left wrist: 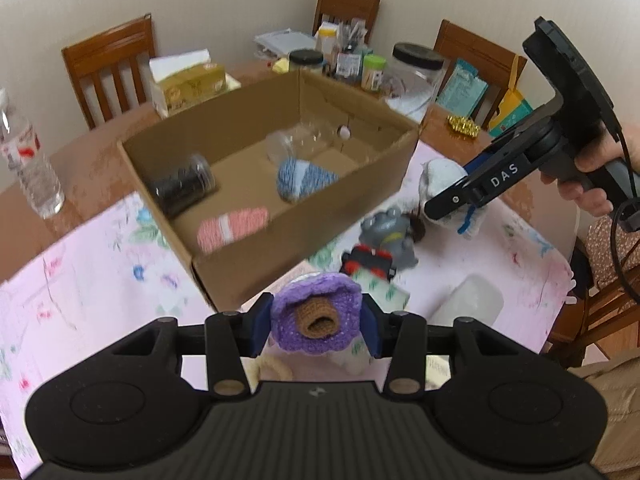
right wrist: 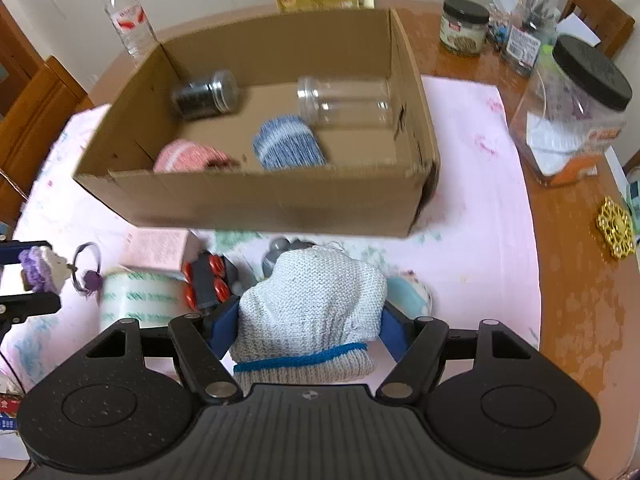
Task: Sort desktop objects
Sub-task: 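Lift the scrunchie and glove and carry them toward the cardboard box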
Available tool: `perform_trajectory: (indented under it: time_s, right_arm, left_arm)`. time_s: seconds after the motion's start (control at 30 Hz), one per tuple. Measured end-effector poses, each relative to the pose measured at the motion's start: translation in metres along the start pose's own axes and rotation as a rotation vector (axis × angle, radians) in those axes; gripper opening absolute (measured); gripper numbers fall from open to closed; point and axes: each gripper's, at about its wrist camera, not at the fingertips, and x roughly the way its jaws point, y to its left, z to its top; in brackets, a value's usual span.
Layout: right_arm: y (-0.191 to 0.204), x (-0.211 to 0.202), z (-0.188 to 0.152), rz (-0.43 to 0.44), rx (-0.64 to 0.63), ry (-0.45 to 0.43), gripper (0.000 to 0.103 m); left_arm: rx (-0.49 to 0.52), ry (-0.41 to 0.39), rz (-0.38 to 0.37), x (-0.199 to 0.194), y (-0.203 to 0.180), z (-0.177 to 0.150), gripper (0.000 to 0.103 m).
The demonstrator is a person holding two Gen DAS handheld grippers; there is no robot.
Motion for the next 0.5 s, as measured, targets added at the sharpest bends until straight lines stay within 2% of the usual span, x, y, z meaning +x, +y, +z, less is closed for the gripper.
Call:
perform_trajectory:
  time_s: [0.3,0.5]
  right_arm:
    - [0.002,-0.021,0.026,0.007,-0.028,-0.055,0.076]
    - [0.006,-0.03,0.045,0.015,-0.058,-0.085,0.076]
  left_arm:
    - [0.033,-0.039,0.001,-0.008,-0.001,0.033,0.044]
    - [0.063,-0.065,0.03,-0.011,0.002,0.058,0.044]
